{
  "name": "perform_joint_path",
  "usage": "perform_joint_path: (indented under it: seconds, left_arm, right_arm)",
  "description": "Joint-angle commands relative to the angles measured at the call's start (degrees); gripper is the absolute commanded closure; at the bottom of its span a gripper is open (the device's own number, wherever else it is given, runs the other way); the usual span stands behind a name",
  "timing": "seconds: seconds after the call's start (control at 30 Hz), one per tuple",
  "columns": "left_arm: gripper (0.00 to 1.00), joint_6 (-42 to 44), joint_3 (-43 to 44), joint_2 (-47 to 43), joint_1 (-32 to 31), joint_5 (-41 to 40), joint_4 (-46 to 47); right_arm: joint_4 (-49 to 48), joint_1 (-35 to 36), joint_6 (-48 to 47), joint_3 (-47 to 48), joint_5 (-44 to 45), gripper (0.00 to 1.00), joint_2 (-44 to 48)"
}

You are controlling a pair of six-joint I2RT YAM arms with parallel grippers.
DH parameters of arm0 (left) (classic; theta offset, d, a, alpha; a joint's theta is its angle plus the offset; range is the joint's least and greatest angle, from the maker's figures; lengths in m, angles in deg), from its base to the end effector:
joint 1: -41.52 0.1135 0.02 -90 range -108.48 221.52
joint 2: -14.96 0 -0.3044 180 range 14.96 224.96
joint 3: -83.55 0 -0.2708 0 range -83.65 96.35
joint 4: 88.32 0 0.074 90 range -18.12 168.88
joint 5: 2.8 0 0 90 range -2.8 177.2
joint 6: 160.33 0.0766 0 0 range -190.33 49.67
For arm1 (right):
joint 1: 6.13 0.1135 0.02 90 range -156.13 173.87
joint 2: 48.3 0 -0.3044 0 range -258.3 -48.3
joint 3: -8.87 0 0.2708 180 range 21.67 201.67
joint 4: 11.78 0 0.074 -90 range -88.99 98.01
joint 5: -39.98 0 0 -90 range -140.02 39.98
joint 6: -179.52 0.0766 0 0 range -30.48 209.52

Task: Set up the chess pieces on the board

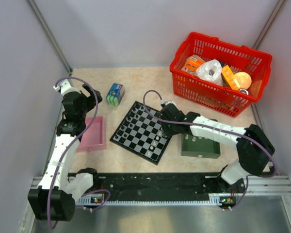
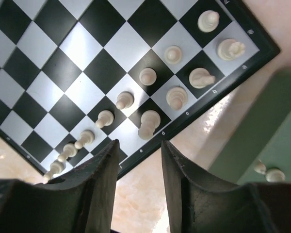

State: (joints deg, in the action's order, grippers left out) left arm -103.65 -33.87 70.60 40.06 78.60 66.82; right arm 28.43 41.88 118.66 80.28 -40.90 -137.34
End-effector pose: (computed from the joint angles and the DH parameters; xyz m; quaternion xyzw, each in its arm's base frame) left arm 0.2597 0.0048 0.3514 -0.2637 0.7633 -0.1175 0.5780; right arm 0.2449 0.2540 0.2092 -0.1353 0.9485 0.1124 0.2635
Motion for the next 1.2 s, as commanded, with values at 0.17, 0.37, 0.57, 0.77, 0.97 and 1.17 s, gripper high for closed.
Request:
perform_joint_path:
  seconds: [0.17,0.37,0.57,0.77,0.97,1.17]
  left_arm:
    - [0.01,0.1,0.4,-0.4,0.3,-0.9,2.4]
    - [0.01,-0.2,0.0,-0.2,0.4,0.0,2.8]
    - [0.01,-0.3,0.1,0.4,0.4,0.7,3.0]
    - [0.01,-0.4,-0.1,0.1,0.4,0.6,3.0]
    - [0.01,-0.5,-0.1,0.1,0.5,0.4,2.9]
    - [0.01,-0.4,-0.1,0.1,0.4,0.3,2.8]
  right_arm:
    - [6.4,-0.7,0.7,-1.4,13.9,0.45,18.4]
    - [7.9,-14.9,4.7,-12.2,10.0,0.44,26.3]
    - [8.2,-23.9,4.3,-18.0,5.5,0.47,27.1]
    - [6.4,-24.5,3.5,-19.1,3.5,0.49,25.1]
    - [4.9,-24.4,2.9,-18.7,4.2,0.53,23.0]
    - [3.7,-24.7,2.4,-17.8,4.6,0.58,20.1]
